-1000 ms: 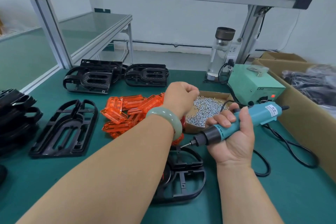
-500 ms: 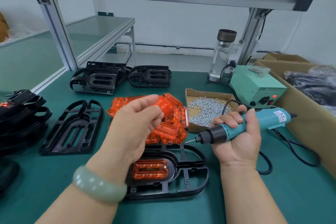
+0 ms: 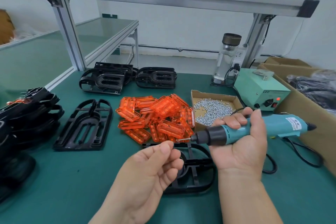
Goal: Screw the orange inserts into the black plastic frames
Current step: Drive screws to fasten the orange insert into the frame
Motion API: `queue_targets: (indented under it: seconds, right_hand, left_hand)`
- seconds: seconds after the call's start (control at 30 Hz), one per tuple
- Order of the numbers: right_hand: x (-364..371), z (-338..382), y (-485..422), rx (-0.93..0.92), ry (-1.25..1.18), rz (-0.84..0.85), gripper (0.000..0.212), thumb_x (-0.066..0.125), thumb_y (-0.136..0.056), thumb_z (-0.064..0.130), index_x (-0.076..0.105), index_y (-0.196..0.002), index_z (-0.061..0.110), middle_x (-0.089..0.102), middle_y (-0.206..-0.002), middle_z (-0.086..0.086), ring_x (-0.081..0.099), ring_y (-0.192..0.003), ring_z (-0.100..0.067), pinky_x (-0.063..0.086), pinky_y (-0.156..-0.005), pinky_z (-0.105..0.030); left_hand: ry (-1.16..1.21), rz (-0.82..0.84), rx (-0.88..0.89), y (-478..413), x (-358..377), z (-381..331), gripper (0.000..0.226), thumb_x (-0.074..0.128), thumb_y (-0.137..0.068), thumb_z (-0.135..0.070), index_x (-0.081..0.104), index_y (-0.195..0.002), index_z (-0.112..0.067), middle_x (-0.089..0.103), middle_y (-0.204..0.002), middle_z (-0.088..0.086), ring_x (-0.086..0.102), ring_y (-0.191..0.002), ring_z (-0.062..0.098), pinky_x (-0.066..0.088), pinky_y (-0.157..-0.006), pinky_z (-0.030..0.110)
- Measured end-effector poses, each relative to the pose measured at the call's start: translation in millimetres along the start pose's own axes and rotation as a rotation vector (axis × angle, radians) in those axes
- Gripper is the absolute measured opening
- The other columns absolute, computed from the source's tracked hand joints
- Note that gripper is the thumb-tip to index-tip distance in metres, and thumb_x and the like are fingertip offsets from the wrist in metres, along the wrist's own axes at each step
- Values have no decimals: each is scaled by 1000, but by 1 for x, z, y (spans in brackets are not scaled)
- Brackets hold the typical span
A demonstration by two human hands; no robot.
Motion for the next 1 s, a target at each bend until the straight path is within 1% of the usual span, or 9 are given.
queue_targets:
  seconds: [0.1,0.17,0.33,0.5,0.6,0.73,0.8,0.93,1.0]
  right_hand:
    - [2,-2,7,-2,13,5,13,61,-78,34,53,-83,26,43,-60,12,43,-45,-1,43,-54,-18]
    - [3,-3,10,-7,25,6,13,62,-78,34,53,-83,26,43,-60,12,43,-45,-1,43,-54,-17]
    - [5,-3,14,-24,59,-2,10,59,-84,33,52,-83,26,43,-60,13,42,-46,-2,42,-56,-18]
    - [6,-4,17,-28,72,-15,16,55,-94,31,52,-79,26,43,-59,12,42,-45,-2,43,-55,-17]
    - [8,-5,19,-26,74,-12,17,54,-95,31,52,-79,26,43,-58,13,42,-45,-2,44,-55,-17]
    - [9,-5,21,-33,87,-1,23,52,-97,30,55,-75,26,43,-59,13,42,-45,-3,42,-56,-19]
    - [10,-6,22,-39,86,3,28,54,-96,30,59,-68,27,43,-59,12,42,-46,-3,43,-55,-19]
    - [12,-5,24,-50,78,32,14,59,-86,31,57,-73,26,44,-59,12,42,-45,-3,44,-55,-18]
    - [13,-4,24,-57,87,40,11,59,-85,32,56,-76,26,44,-59,13,42,-45,-2,45,-55,-17]
  left_hand:
    - [70,47,-76,2,3,3,16,63,-69,-15,72,-77,-4,67,-72,12,65,-55,17,52,-43,20]
    - [104,83,-113,4,5,3,16,61,-72,-14,75,-71,-6,67,-71,12,65,-55,17,52,-44,20]
    - [165,125,-141,7,7,1,17,61,-71,-14,76,-65,-8,66,-69,10,65,-55,16,53,-45,19]
    - [125,102,-102,6,5,1,15,62,-70,-14,76,-65,-10,66,-69,10,64,-55,16,52,-45,19]
    - [91,85,-74,5,3,2,14,63,-69,-15,76,-67,-9,65,-69,11,64,-55,16,52,-44,20]
    - [17,65,-14,4,0,2,21,64,-69,-18,70,-83,-4,65,-70,11,63,-55,15,51,-44,19]
    - [-9,53,26,4,-1,1,23,64,-68,-20,69,-84,-5,65,-69,10,63,-55,14,50,-44,19]
    - [-15,53,56,5,-2,1,22,64,-67,-19,70,-82,-5,66,-68,11,63,-55,15,50,-44,19]
    - [-48,62,69,5,-3,0,23,64,-68,-21,70,-83,-5,66,-70,11,64,-56,16,50,-45,19]
Point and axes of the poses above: each hand's wrist, its own y-axis away from the middle knuckle, its own x-axis out of the palm, z = x × y, the point moved 4 cm from there along -y, towards the middle knuckle
